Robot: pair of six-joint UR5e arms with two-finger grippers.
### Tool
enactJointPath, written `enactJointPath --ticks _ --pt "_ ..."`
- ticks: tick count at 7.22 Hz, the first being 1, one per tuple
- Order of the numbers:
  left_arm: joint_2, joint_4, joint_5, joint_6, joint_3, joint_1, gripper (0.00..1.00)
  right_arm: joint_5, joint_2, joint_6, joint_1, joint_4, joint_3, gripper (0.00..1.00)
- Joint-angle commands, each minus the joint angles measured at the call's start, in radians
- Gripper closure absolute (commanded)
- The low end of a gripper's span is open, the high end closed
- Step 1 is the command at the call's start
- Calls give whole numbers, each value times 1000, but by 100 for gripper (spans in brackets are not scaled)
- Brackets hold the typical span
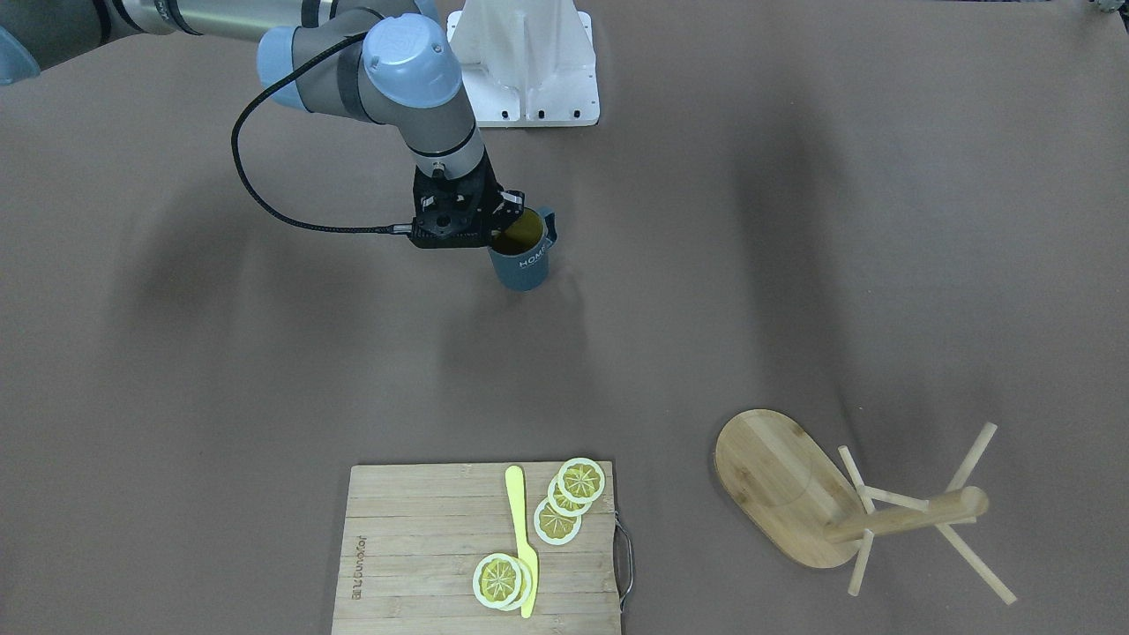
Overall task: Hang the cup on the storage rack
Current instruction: 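Carry the blue mug with the right gripper and lower it onto the table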
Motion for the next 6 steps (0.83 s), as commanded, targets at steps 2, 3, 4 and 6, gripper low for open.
enactJointPath --ticks 2,3,4,6 --pt "4 -93 -96 -18 5 4 2 -9 5 49 -36 -1 0 100" --pt "10 -98 -96 -32 10 3 2 -11 8 50 -37 -1 -1 100" --pt "7 -98 -98 -32 7 4 2 -9 8 52 -39 -1 -1 71" --pt "-12 -200 -98 -33 8 50 3 -11 16 58 -39 -3 0 13"
